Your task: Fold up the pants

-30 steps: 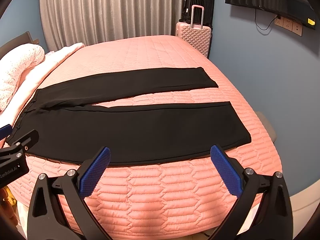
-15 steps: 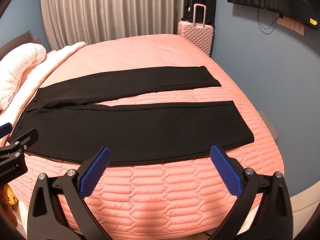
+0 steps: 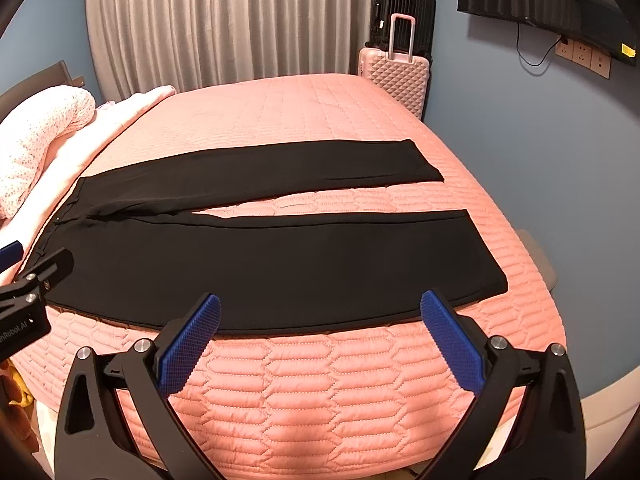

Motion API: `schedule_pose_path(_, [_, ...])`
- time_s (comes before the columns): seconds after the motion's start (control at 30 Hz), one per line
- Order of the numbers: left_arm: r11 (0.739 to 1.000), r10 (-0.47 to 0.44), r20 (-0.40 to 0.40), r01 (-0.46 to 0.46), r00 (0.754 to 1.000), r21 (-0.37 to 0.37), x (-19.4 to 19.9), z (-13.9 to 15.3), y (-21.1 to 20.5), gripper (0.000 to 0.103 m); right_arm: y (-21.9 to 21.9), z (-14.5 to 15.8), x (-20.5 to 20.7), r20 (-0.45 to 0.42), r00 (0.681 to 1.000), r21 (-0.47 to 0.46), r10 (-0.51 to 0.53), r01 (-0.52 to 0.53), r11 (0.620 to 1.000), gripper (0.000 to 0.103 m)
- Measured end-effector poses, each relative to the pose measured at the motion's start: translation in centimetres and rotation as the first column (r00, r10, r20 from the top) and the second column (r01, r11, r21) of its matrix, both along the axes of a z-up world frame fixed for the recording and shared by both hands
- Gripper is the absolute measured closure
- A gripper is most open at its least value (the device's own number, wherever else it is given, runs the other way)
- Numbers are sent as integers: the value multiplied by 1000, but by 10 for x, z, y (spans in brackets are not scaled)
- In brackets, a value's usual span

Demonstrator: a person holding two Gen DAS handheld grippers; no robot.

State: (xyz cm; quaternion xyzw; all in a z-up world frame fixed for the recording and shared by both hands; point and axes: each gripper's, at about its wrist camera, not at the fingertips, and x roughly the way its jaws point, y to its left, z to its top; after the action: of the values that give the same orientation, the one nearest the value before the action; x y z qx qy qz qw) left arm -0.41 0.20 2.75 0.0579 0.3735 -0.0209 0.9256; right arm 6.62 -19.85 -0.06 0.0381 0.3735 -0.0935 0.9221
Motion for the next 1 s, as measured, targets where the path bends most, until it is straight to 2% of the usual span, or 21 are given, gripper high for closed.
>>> schedule_pose_path(0.37, [999,41,-62,-43,997,-20,6,-1,14,11,1,8,-2,20,1000,-6,-16,16,1000,5])
schedule_pose_path(0.5, [999,47,-44,-47,998,5,3,2,14,11,2,10,-1,26,1000,-8,-11,11,1000,5])
schedule_pose_path(1.0, [997,78,-17,-78,997,-9,3,13,23,11,4,20,1,41,999,-13,-5,6,1000,5])
